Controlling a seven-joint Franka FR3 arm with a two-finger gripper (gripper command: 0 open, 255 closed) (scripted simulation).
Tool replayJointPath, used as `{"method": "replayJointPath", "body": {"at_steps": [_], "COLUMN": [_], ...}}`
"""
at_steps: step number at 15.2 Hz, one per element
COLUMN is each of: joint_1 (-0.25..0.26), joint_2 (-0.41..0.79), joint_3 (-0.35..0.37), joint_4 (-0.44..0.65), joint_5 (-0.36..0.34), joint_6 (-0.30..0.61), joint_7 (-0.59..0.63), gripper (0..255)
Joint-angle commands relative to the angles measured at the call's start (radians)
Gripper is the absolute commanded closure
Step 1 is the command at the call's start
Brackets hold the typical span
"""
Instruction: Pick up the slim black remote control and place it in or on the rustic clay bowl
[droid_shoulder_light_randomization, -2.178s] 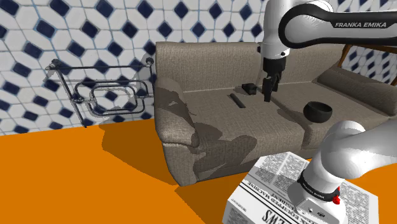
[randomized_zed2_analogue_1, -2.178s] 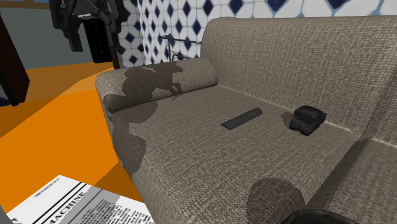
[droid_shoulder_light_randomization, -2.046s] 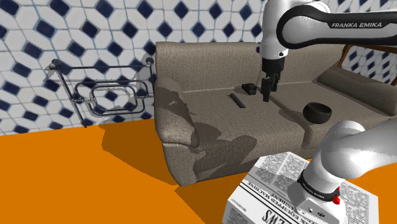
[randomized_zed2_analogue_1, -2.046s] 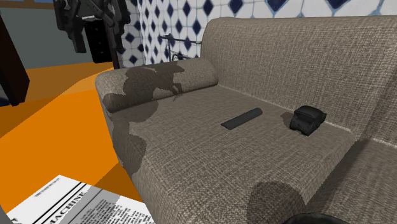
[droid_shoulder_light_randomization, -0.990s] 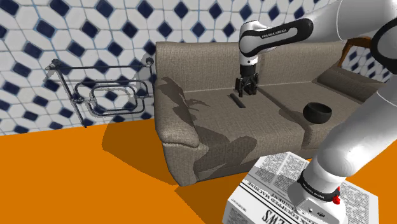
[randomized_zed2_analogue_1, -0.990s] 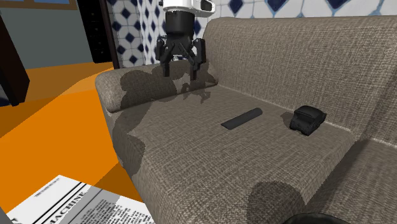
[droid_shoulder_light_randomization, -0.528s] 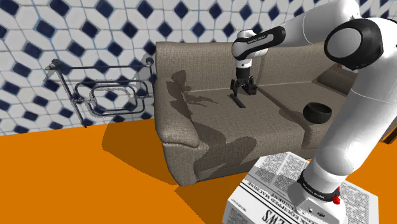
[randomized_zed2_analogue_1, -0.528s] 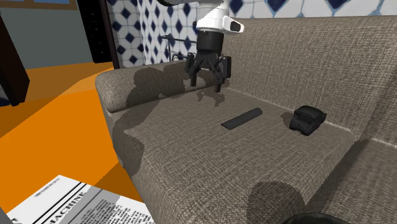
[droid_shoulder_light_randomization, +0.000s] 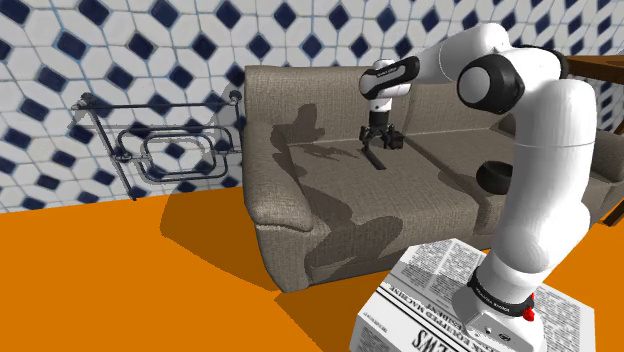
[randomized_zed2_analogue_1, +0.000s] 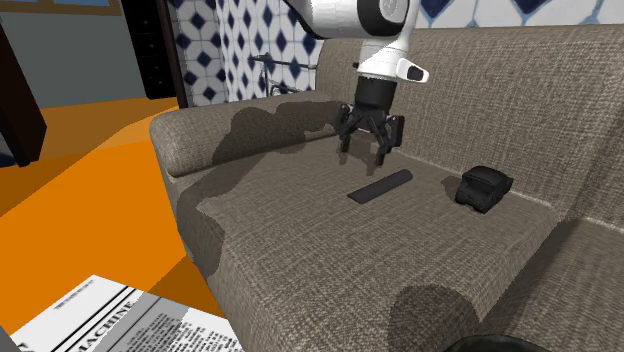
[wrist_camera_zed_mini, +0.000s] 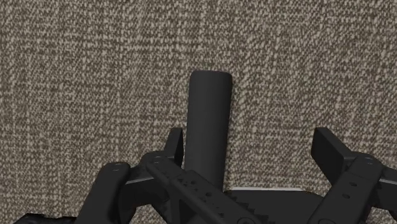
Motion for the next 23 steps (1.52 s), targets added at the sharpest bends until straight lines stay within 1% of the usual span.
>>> {"method": "replayJointPath", "body": {"at_steps": [1,4,12,19,20,23], "joint_1": [-0.03,-0.072,-0.065,-0.065,-0.065,-0.065], "joint_2": [0.084,0.193,0.203,0.203,0.203,0.203], "joint_3": [-0.007,-0.011,-0.007,-0.006,-0.006,-0.007], "joint_4": [0.089,0.21,0.122,0.123,0.123,0.126], "joint_5": [0.03,0.068,0.075,0.075,0.075,0.075], "joint_6": [-0.013,-0.036,0.061,0.06,0.06,0.057], "joint_7": [-0.003,0.002,-0.004,-0.004,-0.004,-0.004], "gripper": [0,0,0,0,255,255]}}
